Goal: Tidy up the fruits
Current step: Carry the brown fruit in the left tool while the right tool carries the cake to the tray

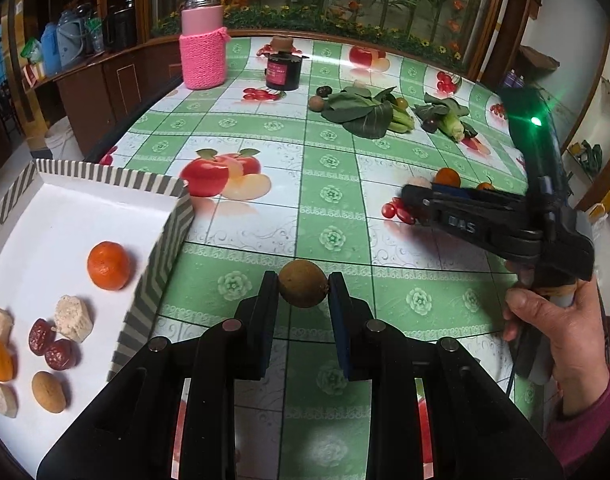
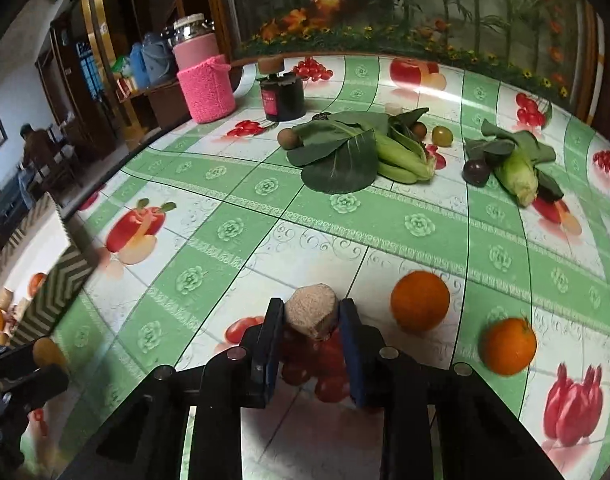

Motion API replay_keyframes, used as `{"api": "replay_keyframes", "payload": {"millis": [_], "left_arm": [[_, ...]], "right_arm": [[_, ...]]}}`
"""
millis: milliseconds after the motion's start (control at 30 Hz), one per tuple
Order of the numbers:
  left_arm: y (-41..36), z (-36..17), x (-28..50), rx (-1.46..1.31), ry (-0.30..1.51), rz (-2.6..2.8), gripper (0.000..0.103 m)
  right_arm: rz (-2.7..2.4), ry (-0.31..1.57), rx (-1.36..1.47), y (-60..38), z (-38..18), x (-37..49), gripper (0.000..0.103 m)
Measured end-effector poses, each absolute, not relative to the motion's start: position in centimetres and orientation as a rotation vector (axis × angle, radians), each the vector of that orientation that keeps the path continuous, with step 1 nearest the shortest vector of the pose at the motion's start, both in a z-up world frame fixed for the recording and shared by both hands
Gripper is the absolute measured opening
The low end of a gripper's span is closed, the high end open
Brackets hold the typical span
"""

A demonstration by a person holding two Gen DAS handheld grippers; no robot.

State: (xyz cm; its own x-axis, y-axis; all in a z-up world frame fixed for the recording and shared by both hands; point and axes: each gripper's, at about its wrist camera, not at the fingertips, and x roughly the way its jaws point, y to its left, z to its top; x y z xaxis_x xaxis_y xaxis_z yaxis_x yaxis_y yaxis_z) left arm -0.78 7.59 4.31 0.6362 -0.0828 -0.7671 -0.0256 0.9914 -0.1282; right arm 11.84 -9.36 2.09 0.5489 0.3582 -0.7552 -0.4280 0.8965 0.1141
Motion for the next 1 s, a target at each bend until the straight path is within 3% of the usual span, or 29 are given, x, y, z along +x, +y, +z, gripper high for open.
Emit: {"api": "replay_keyframes", "payload": {"millis": [433,1000], "left_arm": [[10.8,7.4,-5.6,-0.192,0.847,-0.092,0.024],[21.1,7.3,-15.3,-0.194,0.842,0.112,0.024]], "right_arm": [[0.618,0.792,0.047,-8.6,6.1,3.4,0.027],[0.875,0.763,-0.050,2.5,7.5,-4.8,0.027]]}}
